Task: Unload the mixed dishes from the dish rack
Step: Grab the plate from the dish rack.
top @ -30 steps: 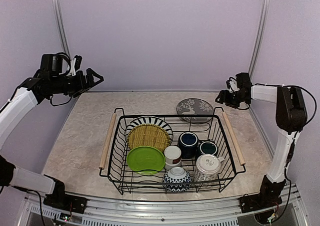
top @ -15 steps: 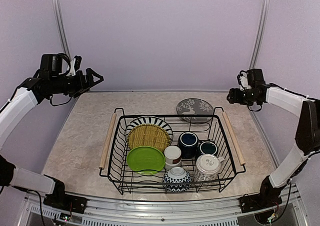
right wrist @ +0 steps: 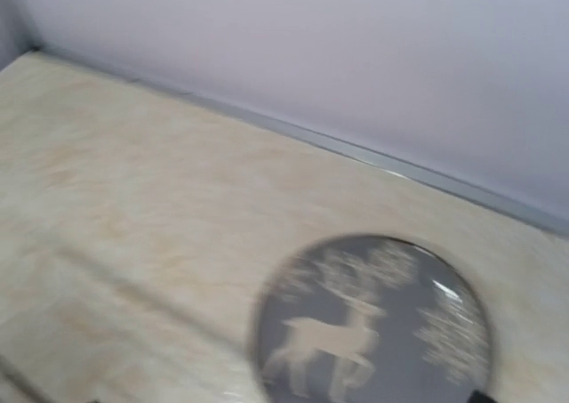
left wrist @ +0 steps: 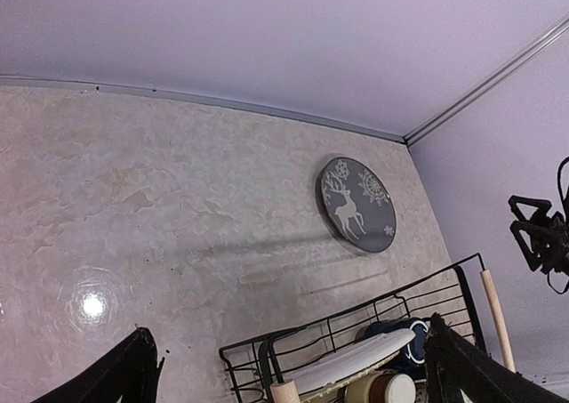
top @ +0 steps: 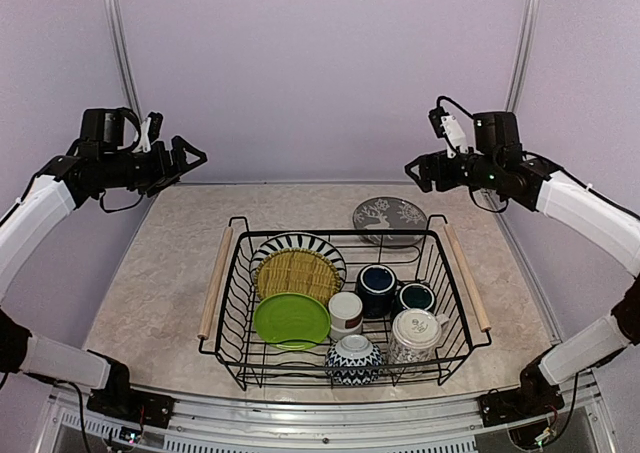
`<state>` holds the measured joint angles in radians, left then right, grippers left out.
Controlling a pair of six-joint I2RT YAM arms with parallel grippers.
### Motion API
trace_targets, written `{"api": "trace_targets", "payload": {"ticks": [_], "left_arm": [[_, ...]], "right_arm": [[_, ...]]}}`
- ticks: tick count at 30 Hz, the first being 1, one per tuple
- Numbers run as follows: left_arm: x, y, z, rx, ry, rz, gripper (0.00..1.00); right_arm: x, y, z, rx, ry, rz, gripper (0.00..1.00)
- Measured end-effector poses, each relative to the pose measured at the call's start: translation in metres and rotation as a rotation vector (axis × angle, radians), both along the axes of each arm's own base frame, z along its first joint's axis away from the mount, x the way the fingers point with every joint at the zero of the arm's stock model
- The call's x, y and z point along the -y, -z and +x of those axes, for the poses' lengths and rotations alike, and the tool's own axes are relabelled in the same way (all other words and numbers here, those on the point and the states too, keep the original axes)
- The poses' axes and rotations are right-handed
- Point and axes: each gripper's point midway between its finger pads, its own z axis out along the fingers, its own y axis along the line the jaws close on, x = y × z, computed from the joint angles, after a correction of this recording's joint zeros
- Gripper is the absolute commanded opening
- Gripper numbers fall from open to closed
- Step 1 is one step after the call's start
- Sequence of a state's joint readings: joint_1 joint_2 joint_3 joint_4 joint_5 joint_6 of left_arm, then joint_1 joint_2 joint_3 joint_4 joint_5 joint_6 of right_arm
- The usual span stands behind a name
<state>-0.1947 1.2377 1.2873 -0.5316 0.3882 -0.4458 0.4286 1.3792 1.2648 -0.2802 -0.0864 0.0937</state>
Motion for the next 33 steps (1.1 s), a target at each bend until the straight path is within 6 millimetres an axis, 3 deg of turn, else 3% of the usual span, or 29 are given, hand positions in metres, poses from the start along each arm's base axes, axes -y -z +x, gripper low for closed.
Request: {"api": "trace_targets", "payload": {"ticks": [7,12,18,23,29,33], "left_arm": [[0.001,0.001,0.000,-0.005,0.007,-0.004,0.99],[0.004,0.006,0.002,-0.025,0.021,-0.013,0.99],[0.000,0.012,0.007,-0.049,0.008,-0.025,0.99],[-0.001,0.012,0.007,-0.051,0.009,-0.031,0.99],[0.000,0.011,0.006,-0.051,0.014,-0.035,0.99],[0.001,0.011,0.006,-0.053,0.021,-0.039,0.99]], "right_arm": [[-0.100,-0.003,-0.030,0.055,-0.288,-0.086,0.86],[-0.158,0.022,-0.057,0.046,-0.475,-0.153,0.84],[-0.208,0.045,-0.081,0.027,-0.646,-0.209,0.77],[-0.225,0.065,-0.082,-0.002,-0.702,-0.258,0.64],[-0.225,0.087,-0.078,-0.052,-0.696,-0.313,0.56],[-0.224,0.092,-0.080,-0.064,-0.708,-0.326,0.50]]}}
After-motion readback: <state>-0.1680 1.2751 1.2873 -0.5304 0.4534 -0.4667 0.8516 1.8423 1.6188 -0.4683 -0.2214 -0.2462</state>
